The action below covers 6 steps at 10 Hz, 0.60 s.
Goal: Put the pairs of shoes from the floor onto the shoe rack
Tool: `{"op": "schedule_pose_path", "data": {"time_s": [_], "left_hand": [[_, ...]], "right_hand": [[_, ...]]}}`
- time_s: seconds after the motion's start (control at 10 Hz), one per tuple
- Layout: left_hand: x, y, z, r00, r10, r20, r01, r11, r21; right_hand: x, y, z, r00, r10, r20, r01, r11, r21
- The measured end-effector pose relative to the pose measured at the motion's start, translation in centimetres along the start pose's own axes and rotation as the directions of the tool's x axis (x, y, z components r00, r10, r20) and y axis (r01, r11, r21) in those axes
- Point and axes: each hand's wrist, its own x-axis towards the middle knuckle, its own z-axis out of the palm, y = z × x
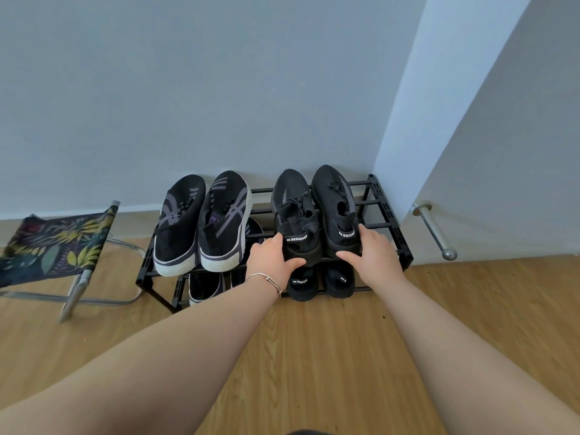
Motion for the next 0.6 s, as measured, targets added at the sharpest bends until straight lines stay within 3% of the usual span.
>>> {"op": "schedule_pose_path", "data": {"time_s": [0.4, 0.6], "left_hand": [[1.3, -0.4, -1.0, 0.995, 0.088, 0.054, -0.094, 0.987, 0.129], [0.7, -0.6, -3.1, 0.974, 0.223, -0.037, -0.205, 0.941, 0.269]], "right_hand": [[-0.8, -1.1, 0.3, 0.997, 0.034, -0.063, -0.043, 0.988, -0.145], [-2.4, -3.3, -0.1, 0.973, -0.020, -0.230, 0.013, 0.999, -0.029]]}}
